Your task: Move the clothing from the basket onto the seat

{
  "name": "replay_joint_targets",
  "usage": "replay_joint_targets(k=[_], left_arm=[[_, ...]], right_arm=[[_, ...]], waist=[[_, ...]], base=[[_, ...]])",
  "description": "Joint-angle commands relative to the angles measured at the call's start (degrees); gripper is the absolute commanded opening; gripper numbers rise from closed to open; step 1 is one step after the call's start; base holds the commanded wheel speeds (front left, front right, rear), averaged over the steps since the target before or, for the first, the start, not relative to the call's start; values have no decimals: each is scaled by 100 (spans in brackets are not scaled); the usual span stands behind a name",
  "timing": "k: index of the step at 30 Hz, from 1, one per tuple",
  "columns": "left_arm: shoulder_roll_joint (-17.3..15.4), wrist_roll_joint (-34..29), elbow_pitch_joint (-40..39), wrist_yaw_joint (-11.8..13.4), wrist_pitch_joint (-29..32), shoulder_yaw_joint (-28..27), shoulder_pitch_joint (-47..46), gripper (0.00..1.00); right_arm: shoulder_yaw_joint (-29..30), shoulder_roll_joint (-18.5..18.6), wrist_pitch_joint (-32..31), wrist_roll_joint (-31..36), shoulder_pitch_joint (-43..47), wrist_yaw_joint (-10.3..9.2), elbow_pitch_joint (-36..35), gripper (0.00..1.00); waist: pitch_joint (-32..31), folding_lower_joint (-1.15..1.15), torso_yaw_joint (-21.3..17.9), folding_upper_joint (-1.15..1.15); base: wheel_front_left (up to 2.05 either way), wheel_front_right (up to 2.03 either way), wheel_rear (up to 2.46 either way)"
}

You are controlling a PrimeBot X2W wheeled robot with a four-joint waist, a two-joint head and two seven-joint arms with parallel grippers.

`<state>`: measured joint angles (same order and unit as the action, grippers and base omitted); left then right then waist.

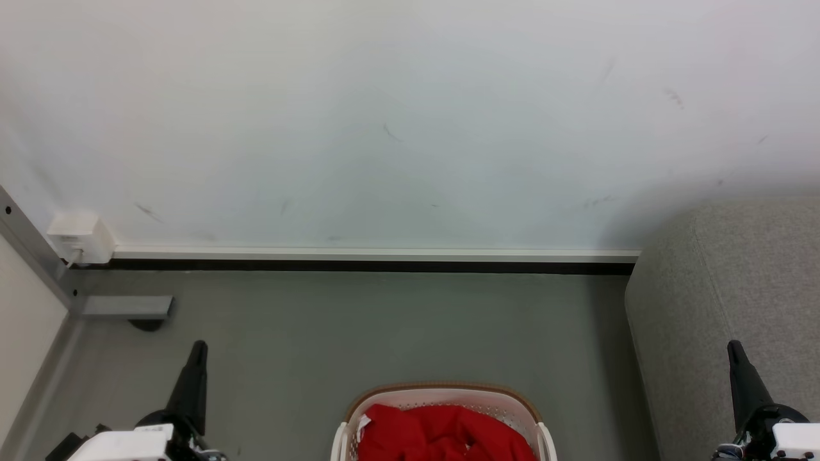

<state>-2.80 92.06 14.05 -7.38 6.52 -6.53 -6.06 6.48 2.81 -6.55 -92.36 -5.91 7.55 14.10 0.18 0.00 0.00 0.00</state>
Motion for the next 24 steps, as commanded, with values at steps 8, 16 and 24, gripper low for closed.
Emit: replay_joint_targets(k=[8,16,24], left_arm=[[-13,69,-13,-23,18,-10,-41,0],[-13,69,-14,-23,18,-10,-41,0],[-13,69,-14,-23,18,-10,-41,0]], right_arm=[[17,7,-12,-12,-75,-13,-20,0],[17,7,-12,-11,-75,-13,-20,0],[17,7,-12,-11,-75,-13,-20,0]], waist=[[0,0,0,0],[0,0,0,0],[0,0,0,0]], base=[[0,0,0],[0,0,0],[0,0,0]])
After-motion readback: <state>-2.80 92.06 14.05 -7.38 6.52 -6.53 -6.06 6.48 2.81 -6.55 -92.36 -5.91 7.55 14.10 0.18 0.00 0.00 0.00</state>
